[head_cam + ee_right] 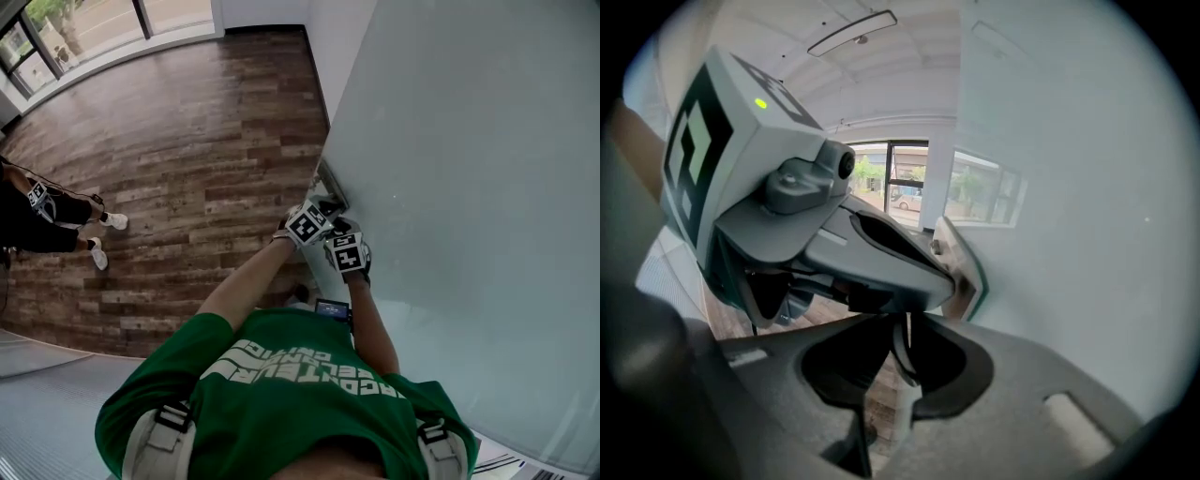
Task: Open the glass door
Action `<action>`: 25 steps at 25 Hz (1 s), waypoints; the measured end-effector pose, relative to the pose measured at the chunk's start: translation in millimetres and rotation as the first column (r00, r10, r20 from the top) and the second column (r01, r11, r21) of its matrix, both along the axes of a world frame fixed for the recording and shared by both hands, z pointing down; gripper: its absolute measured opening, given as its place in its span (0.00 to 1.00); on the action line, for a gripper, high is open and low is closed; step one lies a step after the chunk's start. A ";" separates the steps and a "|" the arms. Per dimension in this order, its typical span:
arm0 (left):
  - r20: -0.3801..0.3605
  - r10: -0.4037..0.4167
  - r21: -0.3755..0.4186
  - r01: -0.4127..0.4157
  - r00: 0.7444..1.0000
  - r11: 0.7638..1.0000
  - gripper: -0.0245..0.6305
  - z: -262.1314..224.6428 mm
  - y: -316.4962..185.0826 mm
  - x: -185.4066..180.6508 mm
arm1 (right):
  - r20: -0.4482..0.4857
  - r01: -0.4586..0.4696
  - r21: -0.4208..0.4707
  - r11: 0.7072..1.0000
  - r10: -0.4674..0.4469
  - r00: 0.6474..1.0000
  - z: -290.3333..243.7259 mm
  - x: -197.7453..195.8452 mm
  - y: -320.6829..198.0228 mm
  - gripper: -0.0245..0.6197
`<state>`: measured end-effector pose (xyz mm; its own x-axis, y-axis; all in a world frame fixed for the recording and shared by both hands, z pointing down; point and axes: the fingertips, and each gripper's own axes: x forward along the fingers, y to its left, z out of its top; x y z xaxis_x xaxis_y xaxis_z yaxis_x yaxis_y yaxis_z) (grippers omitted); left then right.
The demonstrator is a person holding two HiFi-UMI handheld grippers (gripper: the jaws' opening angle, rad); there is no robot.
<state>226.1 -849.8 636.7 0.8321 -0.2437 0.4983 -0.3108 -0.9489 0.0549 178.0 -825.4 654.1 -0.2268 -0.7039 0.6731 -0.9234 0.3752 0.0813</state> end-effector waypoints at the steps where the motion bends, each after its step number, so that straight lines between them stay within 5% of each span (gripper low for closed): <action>1: 0.003 -0.001 0.003 0.001 1.000 1.000 0.05 1.3 -2.4 4.4 | 0.002 -0.007 -0.001 1.000 0.007 1.000 1.1 4.3 -2.3 0.13; 25: 0.009 0.044 0.033 -0.044 0.999 0.999 0.05 13.5 -34.5 89.5 | 0.009 -0.135 -0.001 0.991 0.135 0.991 11.8 86.9 -36.9 0.13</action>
<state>315.5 -884.3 650.2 0.8384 -0.2236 0.4971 -0.2693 -0.9628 0.0211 264.8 -862.3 666.0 -0.1354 -0.7283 0.6718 -0.9664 0.2467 0.0727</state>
